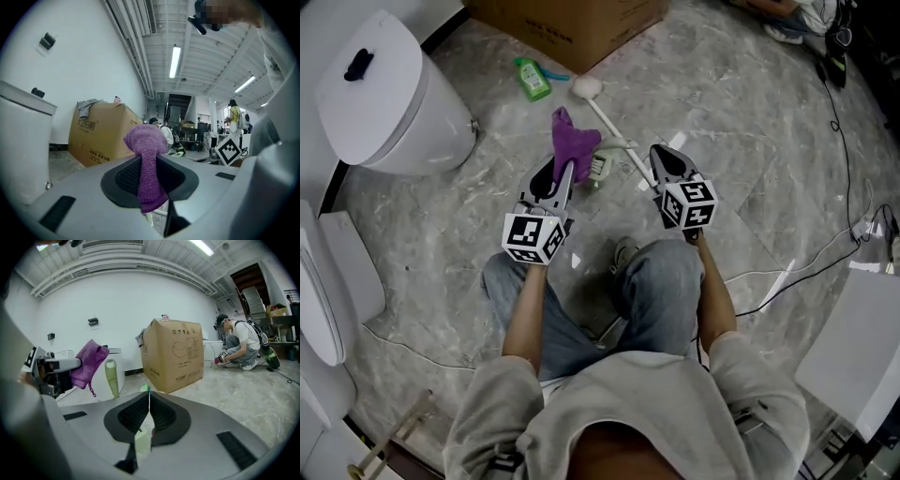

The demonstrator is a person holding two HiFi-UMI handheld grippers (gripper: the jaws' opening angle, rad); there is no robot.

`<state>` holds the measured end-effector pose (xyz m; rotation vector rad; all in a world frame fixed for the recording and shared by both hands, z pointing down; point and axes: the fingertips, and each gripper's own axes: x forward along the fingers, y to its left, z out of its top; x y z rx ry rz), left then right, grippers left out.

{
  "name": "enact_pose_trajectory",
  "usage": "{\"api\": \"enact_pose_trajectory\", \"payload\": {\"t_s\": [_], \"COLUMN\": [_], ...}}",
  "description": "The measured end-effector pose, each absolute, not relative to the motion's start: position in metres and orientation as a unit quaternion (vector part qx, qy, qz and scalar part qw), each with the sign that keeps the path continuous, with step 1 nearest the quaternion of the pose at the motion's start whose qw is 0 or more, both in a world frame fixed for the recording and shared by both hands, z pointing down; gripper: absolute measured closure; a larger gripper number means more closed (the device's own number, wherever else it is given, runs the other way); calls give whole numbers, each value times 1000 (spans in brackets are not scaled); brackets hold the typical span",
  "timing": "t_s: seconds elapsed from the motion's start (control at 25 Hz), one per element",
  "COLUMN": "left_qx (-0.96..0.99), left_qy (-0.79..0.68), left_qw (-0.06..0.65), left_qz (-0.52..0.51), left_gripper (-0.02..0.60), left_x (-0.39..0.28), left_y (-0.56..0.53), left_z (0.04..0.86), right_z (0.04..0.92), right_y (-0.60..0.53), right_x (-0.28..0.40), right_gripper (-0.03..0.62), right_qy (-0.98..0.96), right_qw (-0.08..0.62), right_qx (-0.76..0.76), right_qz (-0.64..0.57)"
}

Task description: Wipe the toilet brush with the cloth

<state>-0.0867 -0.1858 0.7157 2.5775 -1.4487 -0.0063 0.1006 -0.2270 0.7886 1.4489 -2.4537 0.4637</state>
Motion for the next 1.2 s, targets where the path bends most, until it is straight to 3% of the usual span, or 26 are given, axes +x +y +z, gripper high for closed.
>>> {"api": "enact_pose_trajectory", "payload": {"t_s": [0.48,1.2], "left_qx": [911,863], "left_qy": [-411,-475], "left_qw": [28,157], "left_qz": [9,70], "left_gripper": [485,485], "left_x": [-23,-77], "left_y": [-207,-216], "left_z": [673,810], "right_z": [786,797], "right_y": [-222,-225], "right_x": [102,113], "right_gripper": [563,563], "right_qy": [-838,-831], "right_qw": [146,147], "right_qx": [506,514], "right_qz": [146,154]}}
